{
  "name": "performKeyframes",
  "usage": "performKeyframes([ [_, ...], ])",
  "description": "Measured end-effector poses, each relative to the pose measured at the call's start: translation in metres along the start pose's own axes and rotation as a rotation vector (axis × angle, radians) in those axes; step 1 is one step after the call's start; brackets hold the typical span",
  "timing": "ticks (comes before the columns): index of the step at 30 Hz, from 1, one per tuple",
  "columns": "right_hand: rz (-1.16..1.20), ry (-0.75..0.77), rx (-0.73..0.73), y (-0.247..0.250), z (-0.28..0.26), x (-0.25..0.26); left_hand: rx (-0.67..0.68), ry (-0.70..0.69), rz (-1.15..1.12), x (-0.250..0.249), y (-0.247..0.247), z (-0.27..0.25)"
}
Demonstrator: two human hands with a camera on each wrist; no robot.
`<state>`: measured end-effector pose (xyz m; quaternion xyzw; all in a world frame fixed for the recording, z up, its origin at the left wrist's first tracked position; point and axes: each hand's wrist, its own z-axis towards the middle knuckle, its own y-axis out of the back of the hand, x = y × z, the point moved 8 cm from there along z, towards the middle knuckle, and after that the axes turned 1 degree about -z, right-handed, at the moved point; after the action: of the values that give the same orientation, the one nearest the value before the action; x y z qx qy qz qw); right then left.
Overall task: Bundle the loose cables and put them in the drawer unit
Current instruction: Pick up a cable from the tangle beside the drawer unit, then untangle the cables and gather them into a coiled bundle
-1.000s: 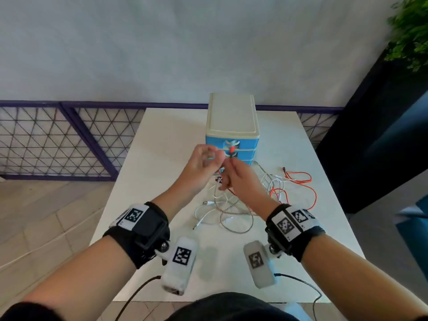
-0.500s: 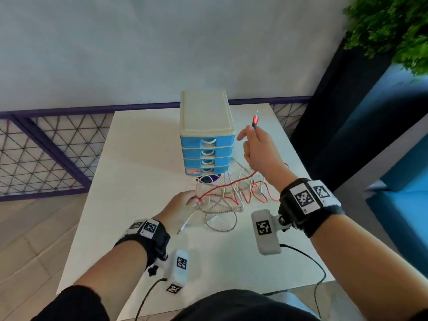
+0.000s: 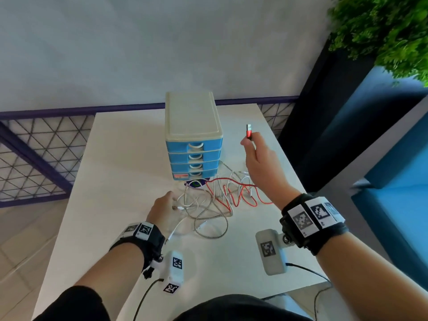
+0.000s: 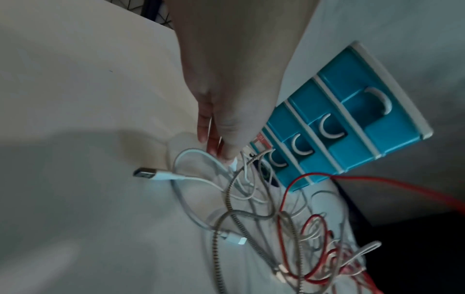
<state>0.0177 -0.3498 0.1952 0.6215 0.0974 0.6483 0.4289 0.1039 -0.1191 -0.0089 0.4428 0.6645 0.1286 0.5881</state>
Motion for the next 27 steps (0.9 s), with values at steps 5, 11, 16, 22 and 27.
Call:
performKeyframes([
  [5, 0.095, -0.018, 0.091, -0.026, 0.008, -0.007, -0.205, -0.216, -0.170, -0.053, 0.050, -0.004],
  [11, 0.439, -0.035, 0.149, -0.060, 0.017, 0.007, -0.253, -0.431, -0.420, -0.134, 0.115, -0.017],
  [16, 0.616, 0.005, 0.176, -0.073, 0.026, 0.033, -0.202, -0.539, -0.472, -0.174, 0.139, -0.024],
  [22, 0.553, -0.041, 0.354, -0.095, 0.015, 0.046, -0.262, -0.483, -0.612, -0.169, 0.141, -0.021],
  [27, 0.636, 0.002, 0.368, -0.093, 0.012, 0.063, -0.194, -0.355, -0.859, -0.153, 0.129, -0.014],
])
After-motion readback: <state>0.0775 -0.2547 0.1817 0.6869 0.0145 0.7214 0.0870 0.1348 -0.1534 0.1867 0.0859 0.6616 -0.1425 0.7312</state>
